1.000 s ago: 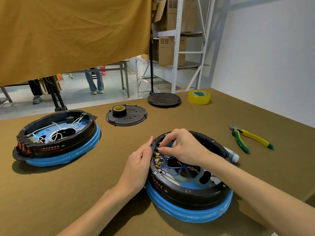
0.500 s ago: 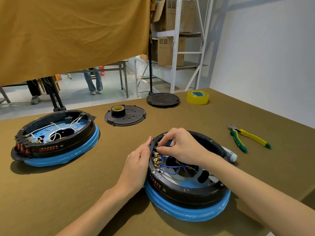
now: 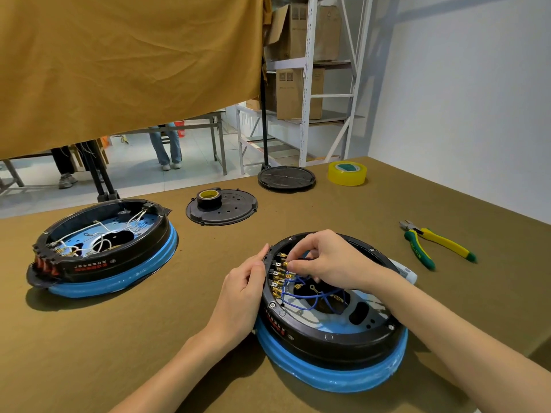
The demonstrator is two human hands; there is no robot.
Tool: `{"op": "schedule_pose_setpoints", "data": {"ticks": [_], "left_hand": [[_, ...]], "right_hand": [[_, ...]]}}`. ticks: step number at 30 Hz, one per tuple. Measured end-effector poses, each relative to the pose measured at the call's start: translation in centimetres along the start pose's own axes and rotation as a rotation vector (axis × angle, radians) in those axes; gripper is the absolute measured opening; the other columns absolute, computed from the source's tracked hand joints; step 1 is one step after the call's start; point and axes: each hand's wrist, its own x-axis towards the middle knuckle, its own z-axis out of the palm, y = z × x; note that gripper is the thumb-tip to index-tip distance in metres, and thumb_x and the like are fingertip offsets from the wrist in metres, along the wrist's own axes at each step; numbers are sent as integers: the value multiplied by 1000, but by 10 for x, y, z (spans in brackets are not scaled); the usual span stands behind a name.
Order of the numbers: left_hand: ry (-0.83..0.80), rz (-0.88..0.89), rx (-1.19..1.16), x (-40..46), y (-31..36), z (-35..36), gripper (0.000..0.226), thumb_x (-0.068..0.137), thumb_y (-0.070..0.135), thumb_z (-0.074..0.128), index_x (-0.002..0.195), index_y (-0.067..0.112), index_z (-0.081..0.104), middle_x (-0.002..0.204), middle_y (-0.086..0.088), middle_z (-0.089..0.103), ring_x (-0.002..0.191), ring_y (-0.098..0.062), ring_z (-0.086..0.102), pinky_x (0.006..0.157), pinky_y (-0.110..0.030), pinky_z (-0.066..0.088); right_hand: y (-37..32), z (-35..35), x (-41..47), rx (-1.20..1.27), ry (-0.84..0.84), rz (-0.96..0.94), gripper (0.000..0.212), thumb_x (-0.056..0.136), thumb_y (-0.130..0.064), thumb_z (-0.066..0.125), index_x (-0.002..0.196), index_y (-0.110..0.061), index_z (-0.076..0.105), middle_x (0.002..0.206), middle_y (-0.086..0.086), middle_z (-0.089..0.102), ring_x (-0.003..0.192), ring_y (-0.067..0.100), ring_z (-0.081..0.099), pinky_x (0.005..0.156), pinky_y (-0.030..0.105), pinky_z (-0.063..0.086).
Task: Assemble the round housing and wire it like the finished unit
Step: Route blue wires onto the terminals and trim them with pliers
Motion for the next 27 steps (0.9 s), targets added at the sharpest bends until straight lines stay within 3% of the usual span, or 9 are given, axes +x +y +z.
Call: {"op": "schedule_pose_setpoints", "data": {"ticks": [3, 6, 10, 12, 14, 17, 20, 23, 27], "left_hand": [[8, 5, 8, 0, 2, 0, 63, 98, 51, 33, 153, 22, 41, 129, 33, 51, 120, 23, 48, 92, 0, 39], [14, 3, 28, -1, 2, 0, 53, 106, 43, 34, 154, 21, 41, 129, 32, 53, 120, 21, 50, 92, -1, 41], [80, 0, 78, -3, 7, 0, 44, 108, 37, 39, 150, 25, 48, 145, 13, 56, 132, 6, 47, 113, -27, 41], [226, 87, 224, -4, 16, -2, 33, 105, 31, 49, 137, 32, 59, 134, 21, 58, 130, 7, 43, 113, -32, 35], [279, 191, 272, -3, 31, -4, 25, 100, 23, 60, 120, 36, 67, 118, 27, 63, 123, 3, 49, 105, -24, 35], [119, 246, 142, 4, 57, -2, 23, 99, 20, 64, 117, 33, 72, 108, 21, 71, 109, -4, 63, 89, -11, 44], [-42, 199, -89, 11, 78, 7, 27, 101, 15, 61, 126, 23, 71, 114, 9, 74, 105, -8, 70, 87, -18, 54], [-105, 190, -235, 16, 86, 13, 23, 100, 12, 60, 118, 14, 75, 107, -2, 77, 100, -13, 73, 82, -18, 55], [-139, 191, -322, 19, 89, 16, 22, 90, 25, 69, 109, 17, 78, 101, -3, 79, 93, -12, 74, 78, -17, 55]], "right_hand": [[-1, 3, 0, -13, 11, 0, 12, 94, -23, 73, 96, -12, 78, 86, 3, 75, 70, 22, 68, 61, 29, 56], [2, -1, -2, -70, 63, -8, 10, 94, -25, 74, 89, -17, 78, 81, -5, 73, 72, 12, 68, 65, 28, 57], [7, -12, -13, 45, 131, -57, 6, 92, -23, 76, 86, -24, 76, 81, -10, 71, 68, 1, 64, 60, 15, 47], [8, -13, -19, 174, 172, -100, 4, 91, -19, 78, 88, -22, 77, 77, -13, 71, 62, 1, 62, 58, 12, 45], [8, -14, -24, 288, 201, -123, 3, 90, -17, 78, 89, -20, 79, 71, -8, 71, 58, 7, 60, 54, 15, 44], [6, -19, -27, 610, 115, -48, 10, 90, -18, 77, 97, -11, 80, 80, 7, 71, 63, 15, 59, 53, 23, 47], [3, -26, -32, 976, -166, -12, 19, 96, -18, 68, 109, -7, 76, 104, 10, 68, 76, 15, 61, 59, 25, 48], [5, -33, -36, 1048, -303, -39, 22, 100, -19, 65, 117, -7, 72, 115, 11, 68, 88, 17, 64, 67, 27, 52], [7, -40, -42, 1084, -251, -30, 22, 97, -20, 70, 115, -8, 73, 112, 12, 72, 92, 18, 69, 71, 27, 57]]}}
